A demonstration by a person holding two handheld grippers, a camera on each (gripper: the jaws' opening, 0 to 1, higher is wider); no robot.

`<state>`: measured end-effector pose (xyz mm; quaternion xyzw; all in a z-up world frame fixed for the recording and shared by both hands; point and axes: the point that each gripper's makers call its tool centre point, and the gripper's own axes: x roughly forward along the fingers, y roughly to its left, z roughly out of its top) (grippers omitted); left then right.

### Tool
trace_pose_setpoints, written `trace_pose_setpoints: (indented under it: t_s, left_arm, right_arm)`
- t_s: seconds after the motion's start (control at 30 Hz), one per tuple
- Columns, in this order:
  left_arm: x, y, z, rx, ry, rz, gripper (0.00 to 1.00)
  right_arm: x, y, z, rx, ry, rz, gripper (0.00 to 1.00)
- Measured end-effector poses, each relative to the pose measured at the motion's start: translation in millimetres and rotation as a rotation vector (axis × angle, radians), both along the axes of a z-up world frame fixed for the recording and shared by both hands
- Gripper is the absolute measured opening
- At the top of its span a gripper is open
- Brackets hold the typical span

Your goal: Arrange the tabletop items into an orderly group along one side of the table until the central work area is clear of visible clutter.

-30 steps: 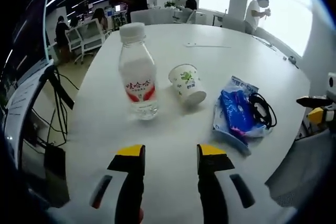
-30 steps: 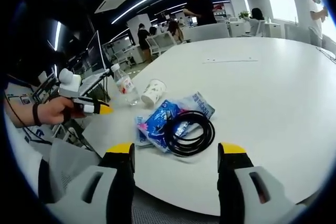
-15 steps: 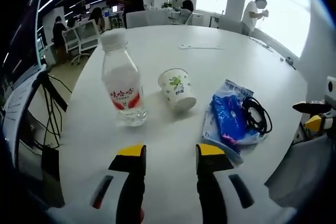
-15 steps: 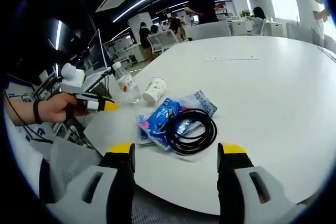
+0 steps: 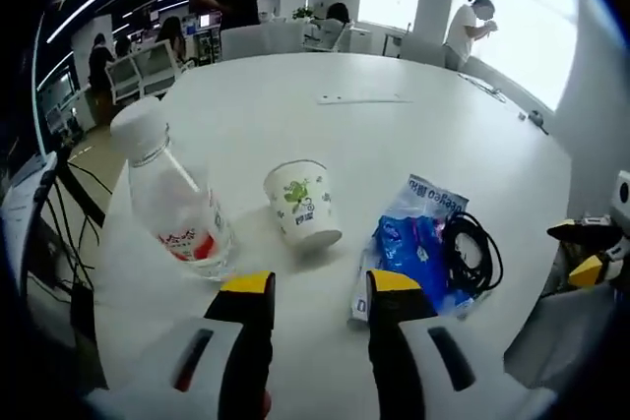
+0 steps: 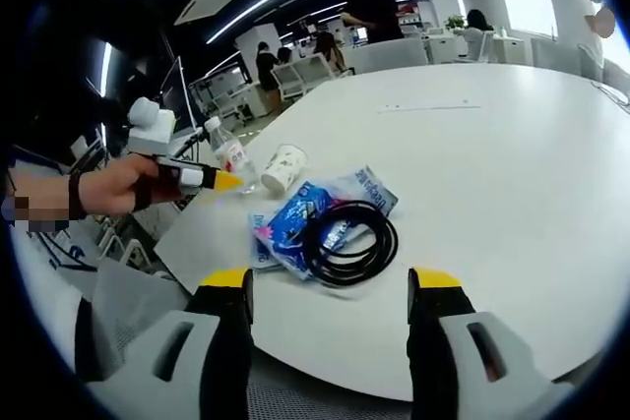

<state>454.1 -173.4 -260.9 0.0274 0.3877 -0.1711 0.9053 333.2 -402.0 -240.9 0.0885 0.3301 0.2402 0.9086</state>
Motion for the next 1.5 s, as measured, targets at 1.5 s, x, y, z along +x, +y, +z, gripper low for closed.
trace_pose_setpoints:
  t_s: [1.5]
  left_arm:
    - [66.1, -13, -52.3, -0.045, 0.13, 0.161, 0.43]
  right_arm:
    - [-2, -31, -4.7, -0.003, 0.043, -0.041, 0.63]
